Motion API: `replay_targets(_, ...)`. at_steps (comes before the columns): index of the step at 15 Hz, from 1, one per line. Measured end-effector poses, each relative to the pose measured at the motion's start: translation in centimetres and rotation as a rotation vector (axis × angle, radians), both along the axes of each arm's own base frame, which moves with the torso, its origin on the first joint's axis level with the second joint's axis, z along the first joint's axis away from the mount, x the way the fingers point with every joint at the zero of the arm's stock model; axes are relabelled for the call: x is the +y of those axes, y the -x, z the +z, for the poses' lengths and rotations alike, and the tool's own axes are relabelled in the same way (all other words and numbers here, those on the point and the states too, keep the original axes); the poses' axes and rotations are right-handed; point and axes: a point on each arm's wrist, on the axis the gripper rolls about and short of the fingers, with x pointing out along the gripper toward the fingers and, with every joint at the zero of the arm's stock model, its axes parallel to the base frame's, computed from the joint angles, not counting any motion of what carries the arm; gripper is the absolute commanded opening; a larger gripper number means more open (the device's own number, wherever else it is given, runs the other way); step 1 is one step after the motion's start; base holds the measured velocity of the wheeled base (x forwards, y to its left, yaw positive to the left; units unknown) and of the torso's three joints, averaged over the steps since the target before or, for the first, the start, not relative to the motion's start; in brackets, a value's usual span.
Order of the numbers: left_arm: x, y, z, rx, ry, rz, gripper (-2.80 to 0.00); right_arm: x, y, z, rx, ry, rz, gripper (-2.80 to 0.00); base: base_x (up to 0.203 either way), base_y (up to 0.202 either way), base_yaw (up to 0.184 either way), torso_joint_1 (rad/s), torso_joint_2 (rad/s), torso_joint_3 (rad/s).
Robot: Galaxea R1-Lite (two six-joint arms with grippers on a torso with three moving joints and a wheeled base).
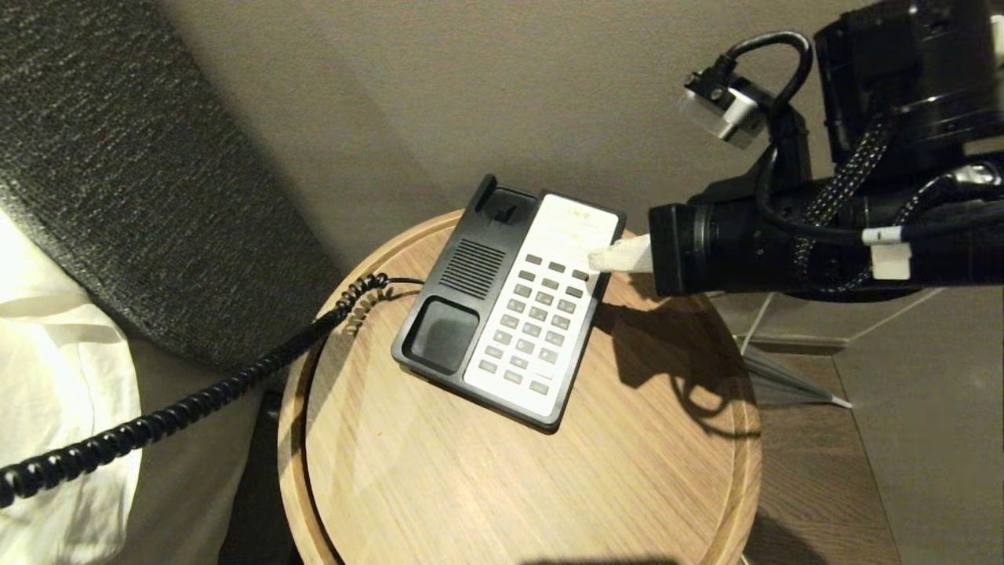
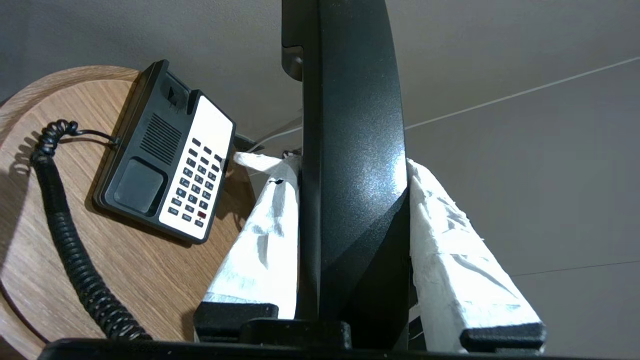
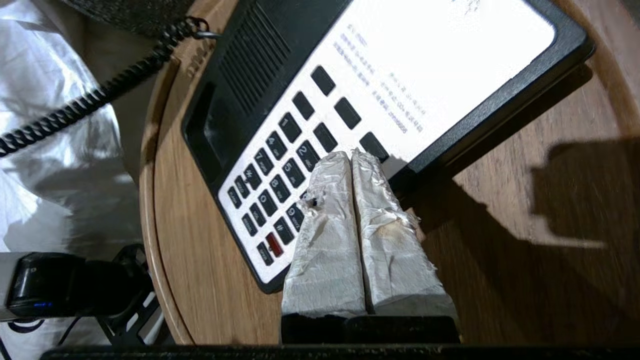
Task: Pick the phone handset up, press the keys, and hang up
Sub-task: Dial the number
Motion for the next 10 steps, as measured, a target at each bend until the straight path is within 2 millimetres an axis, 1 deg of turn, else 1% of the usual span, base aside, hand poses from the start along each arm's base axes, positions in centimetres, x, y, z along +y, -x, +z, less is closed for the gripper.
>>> replay_targets(4, -0.1, -0.1, -0.3, 0.007, -0.006, -0.001, -2.80, 0.8, -0.2, -1.0, 0.027, 0.020, 0.015, -2.80, 0.000, 0.000, 0.000, 0.000, 0.00, 0.000)
replay_targets(7, -0.1, -0.1, -0.5, 0.012, -0.011, 0.000, -2.80, 1.2, 0.3, -1.2, 0.048, 0.029, 0.035, -2.80, 0.000, 0.000, 0.000, 0.000, 0.00, 0.000)
replay_targets(10, -0.1, -0.1, -0.7, 0.015, -0.014, 0.000, -2.80, 1.5, 0.1, -1.5, 0.046, 0.036, 0.035, -2.80, 0.000, 0.000, 0.000, 0.000, 0.00, 0.000)
